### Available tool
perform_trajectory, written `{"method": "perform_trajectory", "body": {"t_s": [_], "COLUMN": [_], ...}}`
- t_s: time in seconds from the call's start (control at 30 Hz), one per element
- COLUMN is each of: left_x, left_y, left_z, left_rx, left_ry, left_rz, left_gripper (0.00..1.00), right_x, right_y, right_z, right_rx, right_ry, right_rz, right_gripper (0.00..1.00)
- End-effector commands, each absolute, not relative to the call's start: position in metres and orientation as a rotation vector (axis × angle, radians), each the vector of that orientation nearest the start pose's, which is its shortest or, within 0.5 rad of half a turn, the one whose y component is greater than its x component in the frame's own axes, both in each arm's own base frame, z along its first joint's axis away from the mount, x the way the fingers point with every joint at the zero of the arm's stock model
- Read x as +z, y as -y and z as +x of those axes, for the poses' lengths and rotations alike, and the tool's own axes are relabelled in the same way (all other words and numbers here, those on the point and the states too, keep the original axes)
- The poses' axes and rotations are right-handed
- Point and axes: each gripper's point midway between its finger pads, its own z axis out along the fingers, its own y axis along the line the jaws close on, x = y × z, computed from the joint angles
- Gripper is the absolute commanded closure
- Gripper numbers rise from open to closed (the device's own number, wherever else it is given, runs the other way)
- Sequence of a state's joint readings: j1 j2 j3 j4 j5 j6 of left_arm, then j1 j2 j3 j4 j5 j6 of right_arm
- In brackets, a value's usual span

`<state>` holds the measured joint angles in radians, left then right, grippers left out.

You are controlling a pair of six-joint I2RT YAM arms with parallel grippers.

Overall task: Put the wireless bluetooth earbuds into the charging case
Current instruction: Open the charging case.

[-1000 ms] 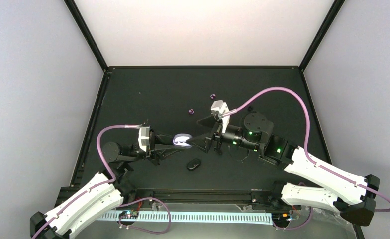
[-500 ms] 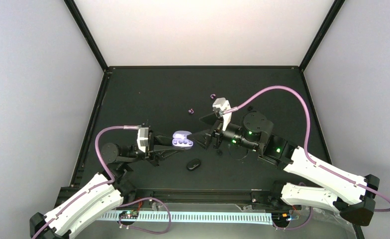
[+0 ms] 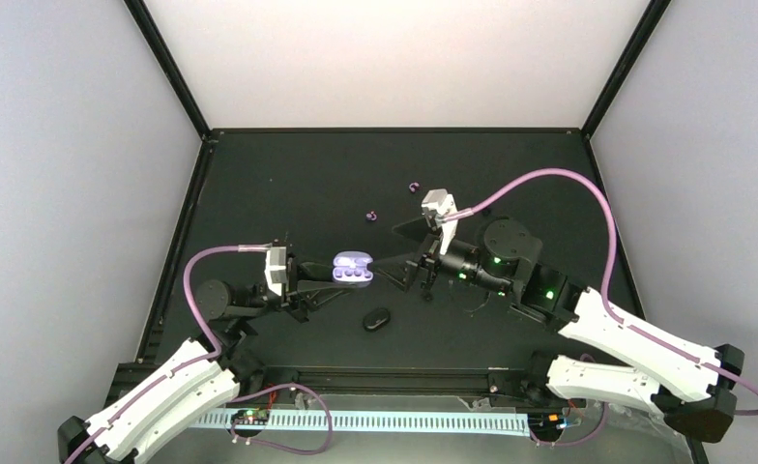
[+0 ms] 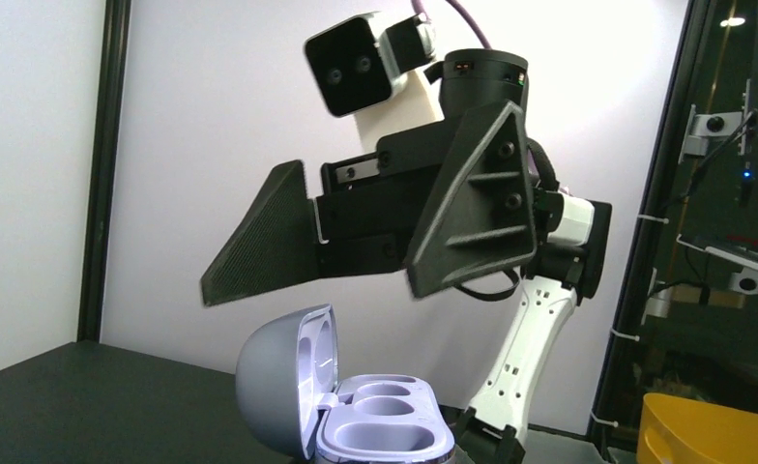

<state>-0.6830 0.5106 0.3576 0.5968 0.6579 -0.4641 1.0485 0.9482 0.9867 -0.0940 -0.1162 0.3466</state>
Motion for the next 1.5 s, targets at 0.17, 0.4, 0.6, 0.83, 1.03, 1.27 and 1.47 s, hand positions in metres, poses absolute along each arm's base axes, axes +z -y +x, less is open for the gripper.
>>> {"method": "perform_trajectory", "body": {"t_s": [0.17, 0.4, 0.6, 0.83, 1.03, 1.27, 1.47], "left_x": [0.358, 0.352, 0.348, 0.345, 0.344, 0.342, 0.34], "left_y": [0.223, 0.222, 0.216, 0.215, 0.214, 0.212, 0.213], "left_z": [0.114, 0.105, 0.1, 0.095, 0.093, 0.092, 0.091], "left_rx": [-1.345, -1.405, -1.417, -1.43, -1.423, -1.417, -1.414], "left_ry": [-1.097, -1.111, -1.109, -1.115, -1.114, -1.12, -1.121], "left_rz": [0.729, 0.739, 0.713, 0.731, 0.737, 0.737, 0.748], "left_gripper": [0.98, 0.98, 0.98, 0.98, 0.98, 0.99, 0.98], "right_x": [0.406, 0.403, 0.361, 0.302, 0.263, 0.239, 0.196], "right_y": [-0.29, -0.239, -0.207, -0.194, -0.165, -0.108, -0.089], "right_z": [0.153, 0.178, 0.203, 0.227, 0.266, 0.286, 0.3], "right_rx": [1.138, 0.847, 0.694, 0.619, 0.6, 0.526, 0.504], "right_ry": [-1.551, -1.581, -1.71, -1.822, -1.903, -1.879, -1.984], "right_rz": [-0.633, -0.503, -0.331, -0.147, 0.088, 0.384, 0.465], "right_gripper": [0.01, 0.0, 0.0, 0.0, 0.0, 0.0, 0.0]}}
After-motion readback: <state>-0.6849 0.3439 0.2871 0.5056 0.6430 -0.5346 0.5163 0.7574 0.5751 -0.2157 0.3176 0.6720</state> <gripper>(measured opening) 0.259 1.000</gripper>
